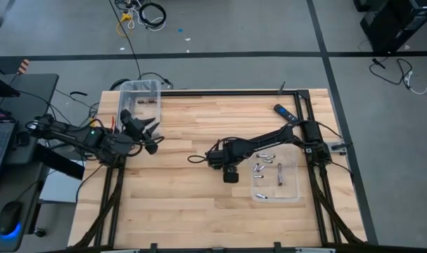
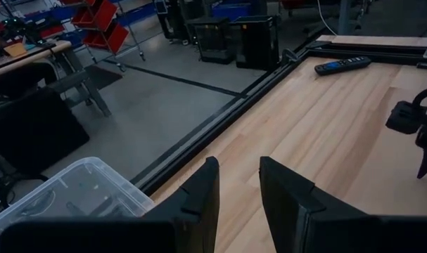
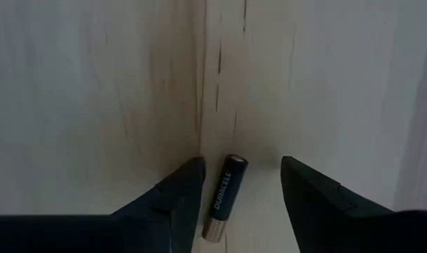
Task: Sort batteries
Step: Put the black and copper battery into the top transparent bin
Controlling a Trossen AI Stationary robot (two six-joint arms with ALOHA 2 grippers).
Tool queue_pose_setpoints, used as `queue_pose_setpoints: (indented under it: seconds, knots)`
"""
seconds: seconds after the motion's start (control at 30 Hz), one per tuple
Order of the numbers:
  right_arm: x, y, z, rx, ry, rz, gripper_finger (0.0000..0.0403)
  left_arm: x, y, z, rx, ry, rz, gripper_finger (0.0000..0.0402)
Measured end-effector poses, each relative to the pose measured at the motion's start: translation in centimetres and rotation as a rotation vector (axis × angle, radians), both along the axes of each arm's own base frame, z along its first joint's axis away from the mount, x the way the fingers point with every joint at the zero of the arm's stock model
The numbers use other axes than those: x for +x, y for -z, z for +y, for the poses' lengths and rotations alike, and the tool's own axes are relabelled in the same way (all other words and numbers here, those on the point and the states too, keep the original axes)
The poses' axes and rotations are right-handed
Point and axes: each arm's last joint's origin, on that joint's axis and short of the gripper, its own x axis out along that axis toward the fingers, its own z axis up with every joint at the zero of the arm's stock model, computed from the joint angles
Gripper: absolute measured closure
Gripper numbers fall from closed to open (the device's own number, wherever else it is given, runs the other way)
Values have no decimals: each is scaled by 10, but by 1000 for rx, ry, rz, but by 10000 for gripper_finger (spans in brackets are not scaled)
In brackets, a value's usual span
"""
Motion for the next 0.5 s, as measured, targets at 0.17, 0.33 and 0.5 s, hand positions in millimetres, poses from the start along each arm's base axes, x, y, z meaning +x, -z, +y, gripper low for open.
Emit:
queue_pose_setpoints:
  seconds: [0.17, 0.33, 0.5]
  knots:
    - [0, 4, -1, 9, -21, 14, 258, 0, 0, 0, -6, -2, -6, 300]
    - [1, 4, -4, 23, -44, 17, 346, 0, 0, 0, -7, -3, -4, 300]
    - [3, 5, -7, 25, -97, -3, 386, 0, 0, 0, -12, -6, -9, 300]
